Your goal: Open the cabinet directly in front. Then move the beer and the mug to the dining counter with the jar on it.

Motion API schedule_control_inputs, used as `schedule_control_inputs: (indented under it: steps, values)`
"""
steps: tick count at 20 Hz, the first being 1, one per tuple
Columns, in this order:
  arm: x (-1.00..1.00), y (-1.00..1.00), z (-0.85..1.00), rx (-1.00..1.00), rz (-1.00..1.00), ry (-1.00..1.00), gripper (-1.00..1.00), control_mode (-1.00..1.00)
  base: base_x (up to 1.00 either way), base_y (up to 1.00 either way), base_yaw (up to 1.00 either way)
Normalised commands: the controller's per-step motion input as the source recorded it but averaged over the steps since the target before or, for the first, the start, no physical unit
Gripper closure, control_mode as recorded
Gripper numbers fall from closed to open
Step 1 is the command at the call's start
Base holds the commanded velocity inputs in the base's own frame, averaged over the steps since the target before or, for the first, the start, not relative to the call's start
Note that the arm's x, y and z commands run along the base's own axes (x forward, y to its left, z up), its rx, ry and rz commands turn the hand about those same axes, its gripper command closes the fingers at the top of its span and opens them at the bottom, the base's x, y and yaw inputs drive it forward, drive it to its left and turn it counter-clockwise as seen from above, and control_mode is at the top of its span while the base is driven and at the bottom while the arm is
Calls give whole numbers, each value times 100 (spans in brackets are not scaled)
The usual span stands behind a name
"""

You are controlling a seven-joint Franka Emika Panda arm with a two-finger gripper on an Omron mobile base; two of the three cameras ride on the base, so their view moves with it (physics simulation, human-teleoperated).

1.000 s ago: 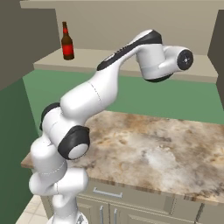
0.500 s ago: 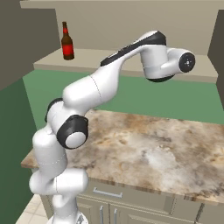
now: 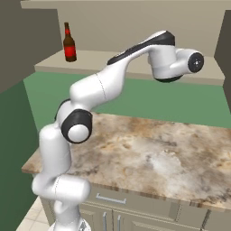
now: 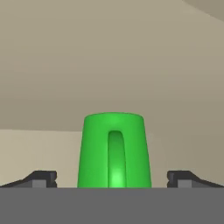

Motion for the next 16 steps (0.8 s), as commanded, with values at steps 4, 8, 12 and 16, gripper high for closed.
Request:
schedule_control_inputs:
  steps: [4,8,12,16]
  values:
    - [19,-2,0,0,1,2,-100,-100,0,0,0]
    - [13,0,0,0,0,1,-100,-100,0,0,0]
    - [15,6,0,0,0,0,-100,-100,0,0,0]
    - [17,21,-3,-2,0,0,-100,-100,0,0,0]
